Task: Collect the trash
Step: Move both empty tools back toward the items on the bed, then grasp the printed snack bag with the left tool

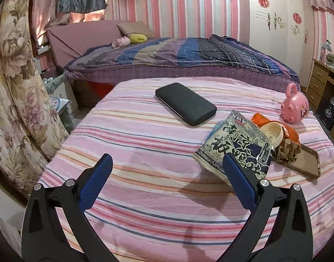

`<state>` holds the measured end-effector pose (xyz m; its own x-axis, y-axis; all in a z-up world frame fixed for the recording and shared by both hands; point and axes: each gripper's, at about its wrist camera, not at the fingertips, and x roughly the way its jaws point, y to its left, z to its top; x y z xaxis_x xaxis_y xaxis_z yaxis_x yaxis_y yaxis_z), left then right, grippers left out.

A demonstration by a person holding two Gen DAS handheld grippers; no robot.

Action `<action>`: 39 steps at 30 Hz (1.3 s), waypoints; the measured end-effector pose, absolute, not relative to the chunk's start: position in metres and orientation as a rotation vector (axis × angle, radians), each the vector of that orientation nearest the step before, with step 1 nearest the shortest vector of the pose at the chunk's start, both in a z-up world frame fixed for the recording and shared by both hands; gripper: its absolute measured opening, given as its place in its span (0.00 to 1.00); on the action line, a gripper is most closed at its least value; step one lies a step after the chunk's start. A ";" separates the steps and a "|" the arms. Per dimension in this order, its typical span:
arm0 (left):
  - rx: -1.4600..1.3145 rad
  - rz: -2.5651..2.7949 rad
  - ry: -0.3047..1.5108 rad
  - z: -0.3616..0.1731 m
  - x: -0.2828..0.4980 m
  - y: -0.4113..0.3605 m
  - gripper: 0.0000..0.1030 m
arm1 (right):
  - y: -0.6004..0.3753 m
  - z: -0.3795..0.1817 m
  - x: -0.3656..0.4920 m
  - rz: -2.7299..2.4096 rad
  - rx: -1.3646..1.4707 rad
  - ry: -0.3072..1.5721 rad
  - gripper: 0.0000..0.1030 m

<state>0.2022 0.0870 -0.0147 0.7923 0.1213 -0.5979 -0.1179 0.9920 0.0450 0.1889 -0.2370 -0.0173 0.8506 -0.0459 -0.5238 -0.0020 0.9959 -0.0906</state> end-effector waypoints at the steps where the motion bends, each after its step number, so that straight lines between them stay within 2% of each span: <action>1: 0.004 0.120 0.652 -0.017 0.204 0.087 0.95 | -0.237 -0.021 0.191 -0.033 -0.091 0.555 0.96; 6: -0.015 0.070 0.674 -0.023 0.212 0.078 0.95 | -0.236 -0.037 0.201 -0.019 -0.096 0.614 0.95; 12: -0.072 0.008 0.695 -0.029 0.226 0.062 0.94 | -0.245 -0.039 0.198 -0.031 -0.047 0.594 0.96; 17: -0.061 -0.022 0.741 -0.040 0.236 0.048 0.88 | -0.250 -0.046 0.201 -0.049 -0.053 0.618 0.96; 20: -0.072 -0.055 0.766 -0.046 0.241 0.043 0.78 | -0.249 -0.048 0.202 -0.046 -0.064 0.644 0.96; 25: -0.090 -0.102 0.788 -0.050 0.241 0.040 0.48 | -0.247 -0.051 0.203 -0.040 -0.081 0.679 0.96; 27: -0.079 -0.109 0.786 -0.050 0.239 0.037 0.45 | -0.245 -0.052 0.202 -0.041 -0.096 0.678 0.96; 30: -0.062 -0.121 0.774 -0.047 0.235 0.032 0.32 | -0.240 -0.053 0.203 -0.040 -0.122 0.671 0.96; 34: -0.046 -0.133 0.769 -0.044 0.230 0.027 0.24 | -0.235 -0.054 0.203 -0.040 -0.150 0.670 0.96; 39: -0.030 -0.146 0.734 -0.034 0.221 0.024 0.23 | -0.235 -0.053 0.202 -0.039 -0.153 0.670 0.96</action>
<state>0.2209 0.0237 -0.0336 0.7327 -0.1437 -0.6652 0.1225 0.9893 -0.0788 0.2016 -0.2353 -0.0530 0.7833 -0.0850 -0.6158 -0.0136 0.9880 -0.1537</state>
